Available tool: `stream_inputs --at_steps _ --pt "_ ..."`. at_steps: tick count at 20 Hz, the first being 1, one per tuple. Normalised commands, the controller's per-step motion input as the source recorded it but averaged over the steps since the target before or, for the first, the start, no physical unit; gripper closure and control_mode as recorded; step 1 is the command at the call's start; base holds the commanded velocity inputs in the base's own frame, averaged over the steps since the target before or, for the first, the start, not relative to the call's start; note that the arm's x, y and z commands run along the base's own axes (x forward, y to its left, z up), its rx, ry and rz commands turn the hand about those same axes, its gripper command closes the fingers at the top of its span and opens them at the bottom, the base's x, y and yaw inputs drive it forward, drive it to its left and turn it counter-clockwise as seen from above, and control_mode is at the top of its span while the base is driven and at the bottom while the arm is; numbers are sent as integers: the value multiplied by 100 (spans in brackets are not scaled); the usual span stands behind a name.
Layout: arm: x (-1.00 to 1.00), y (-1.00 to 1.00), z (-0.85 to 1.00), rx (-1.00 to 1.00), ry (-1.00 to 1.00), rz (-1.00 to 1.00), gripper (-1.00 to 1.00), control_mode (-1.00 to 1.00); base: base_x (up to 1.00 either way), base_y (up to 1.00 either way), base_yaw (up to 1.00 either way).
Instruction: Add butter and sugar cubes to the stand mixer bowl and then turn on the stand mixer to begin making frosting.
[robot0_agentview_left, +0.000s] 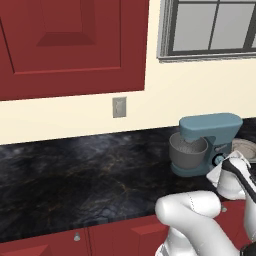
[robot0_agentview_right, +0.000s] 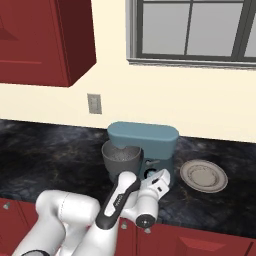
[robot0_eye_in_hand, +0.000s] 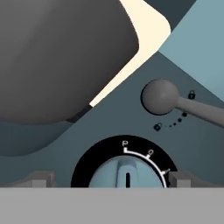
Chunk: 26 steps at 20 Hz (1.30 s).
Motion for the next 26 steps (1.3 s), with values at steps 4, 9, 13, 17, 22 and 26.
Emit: stream_inputs --at_steps 4,9,13,17,22,26 --pt "8 0 -8 -1 -5 0 -100 -100 0 0 0" --pt "17 0 -10 0 -1 0 100 -100 0 0 0" --pt "15 0 -6 0 0 0 100 -100 0 0 0" --pt "1 0 0 0 0 0 100 -100 0 0 0" --pt "-3 -2 0 13 0 0 100 -100 0 0 0" --pt "-7 0 0 22 0 0 100 -100 0 0 0"
